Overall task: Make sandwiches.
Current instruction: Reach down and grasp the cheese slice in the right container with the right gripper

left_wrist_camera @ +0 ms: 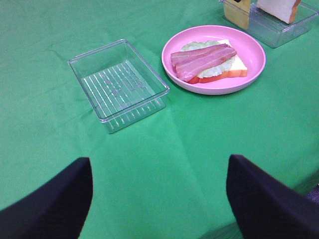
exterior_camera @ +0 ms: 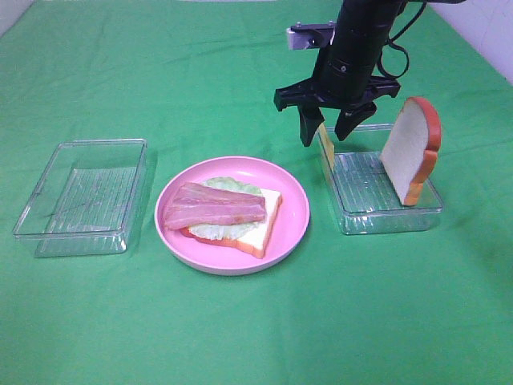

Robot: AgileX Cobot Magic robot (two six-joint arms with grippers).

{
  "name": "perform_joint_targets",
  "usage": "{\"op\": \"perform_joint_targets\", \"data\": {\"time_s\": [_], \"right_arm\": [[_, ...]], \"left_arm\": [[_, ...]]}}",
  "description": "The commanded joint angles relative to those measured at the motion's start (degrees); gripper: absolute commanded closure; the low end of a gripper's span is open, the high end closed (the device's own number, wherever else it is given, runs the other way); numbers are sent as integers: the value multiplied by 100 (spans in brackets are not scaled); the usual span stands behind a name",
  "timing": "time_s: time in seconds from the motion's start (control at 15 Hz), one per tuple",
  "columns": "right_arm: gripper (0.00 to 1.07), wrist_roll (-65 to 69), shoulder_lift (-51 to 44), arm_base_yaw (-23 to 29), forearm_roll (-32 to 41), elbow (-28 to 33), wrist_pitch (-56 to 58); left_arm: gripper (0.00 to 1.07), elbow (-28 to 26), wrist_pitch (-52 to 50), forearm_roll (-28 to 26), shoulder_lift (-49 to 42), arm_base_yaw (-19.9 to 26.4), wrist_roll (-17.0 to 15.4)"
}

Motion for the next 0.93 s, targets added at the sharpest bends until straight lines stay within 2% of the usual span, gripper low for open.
{"op": "perform_joint_targets", "data": {"time_s": [0.07, 0.2, 0.27, 0.53, 0.73, 0.93], "right_arm": [[56, -97, 46, -23, -86, -23, 52], [57, -97, 149, -23, -86, -23, 138], [61, -97, 172, -23, -86, -23, 155], [84, -92, 172, -23, -115, -23, 120], [107, -69, 172, -23, -155, -23, 109], [107, -29, 172, -23, -155, -23, 97]], "left_arm": [[35, 23, -52, -52, -109, -11, -11], [35, 23, -52, -52, -109, -11, -11], [35, 23, -52, -52, -109, -11, -11], [35, 23, -52, -52, -109, -11, -11], [35, 23, -52, -52, -109, -11, -11], [35, 23, -52, -52, -109, -11, -11]]}}
